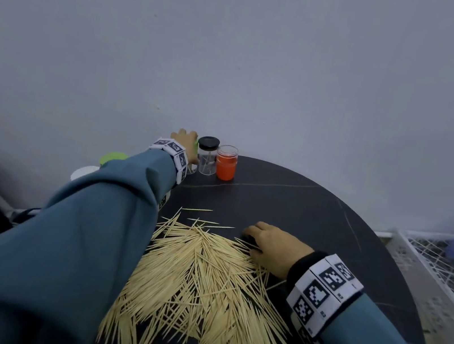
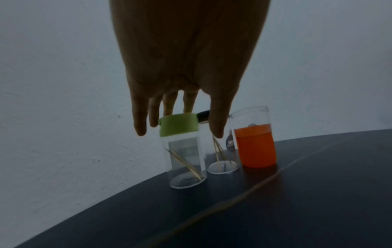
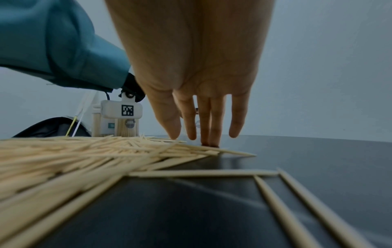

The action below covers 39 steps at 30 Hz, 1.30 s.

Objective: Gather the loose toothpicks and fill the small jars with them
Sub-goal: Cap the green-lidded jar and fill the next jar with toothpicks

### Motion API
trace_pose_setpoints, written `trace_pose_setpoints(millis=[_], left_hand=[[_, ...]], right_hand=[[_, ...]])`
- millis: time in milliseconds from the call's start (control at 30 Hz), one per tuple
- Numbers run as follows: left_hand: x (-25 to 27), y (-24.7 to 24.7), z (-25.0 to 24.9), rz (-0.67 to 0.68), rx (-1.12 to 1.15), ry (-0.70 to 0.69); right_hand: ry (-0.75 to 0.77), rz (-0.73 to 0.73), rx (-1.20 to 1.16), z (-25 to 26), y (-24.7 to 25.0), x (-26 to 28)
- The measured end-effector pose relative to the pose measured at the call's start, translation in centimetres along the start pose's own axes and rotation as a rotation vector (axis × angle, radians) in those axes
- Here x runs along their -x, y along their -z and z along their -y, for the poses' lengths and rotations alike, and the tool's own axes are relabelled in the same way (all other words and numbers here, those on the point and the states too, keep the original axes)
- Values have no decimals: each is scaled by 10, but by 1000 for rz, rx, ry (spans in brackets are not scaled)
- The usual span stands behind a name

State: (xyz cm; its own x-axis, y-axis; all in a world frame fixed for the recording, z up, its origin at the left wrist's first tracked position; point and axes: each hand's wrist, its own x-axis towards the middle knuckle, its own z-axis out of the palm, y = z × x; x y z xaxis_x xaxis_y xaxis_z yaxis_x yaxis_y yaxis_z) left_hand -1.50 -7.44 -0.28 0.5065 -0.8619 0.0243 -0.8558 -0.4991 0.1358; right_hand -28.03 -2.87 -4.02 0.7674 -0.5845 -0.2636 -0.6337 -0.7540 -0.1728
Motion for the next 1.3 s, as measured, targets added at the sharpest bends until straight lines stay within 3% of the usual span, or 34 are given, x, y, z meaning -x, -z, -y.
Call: trace_pose_setpoints(millis=[100, 333, 600, 867, 1000, 1200, 1300], left_hand=[[-1, -2, 3, -54, 94, 38], [10, 9, 6, 3, 132, 50], [43, 54, 7, -150, 324, -51], [123, 81, 7, -225, 551, -247], [165, 73, 11, -232, 669, -288], [207, 41, 14, -102, 787, -359], [213, 26, 12, -121, 817, -359]], right_hand=[[3, -6, 2, 0, 0, 0], [15, -19, 10, -1, 0, 0], [-6, -3, 16, -2, 2, 1], [-2, -5, 48, -3, 6, 5], [-17, -19, 50, 1, 7, 5], [-45, -22, -17, 4, 11, 8], [3, -203, -258, 14, 19, 18]])
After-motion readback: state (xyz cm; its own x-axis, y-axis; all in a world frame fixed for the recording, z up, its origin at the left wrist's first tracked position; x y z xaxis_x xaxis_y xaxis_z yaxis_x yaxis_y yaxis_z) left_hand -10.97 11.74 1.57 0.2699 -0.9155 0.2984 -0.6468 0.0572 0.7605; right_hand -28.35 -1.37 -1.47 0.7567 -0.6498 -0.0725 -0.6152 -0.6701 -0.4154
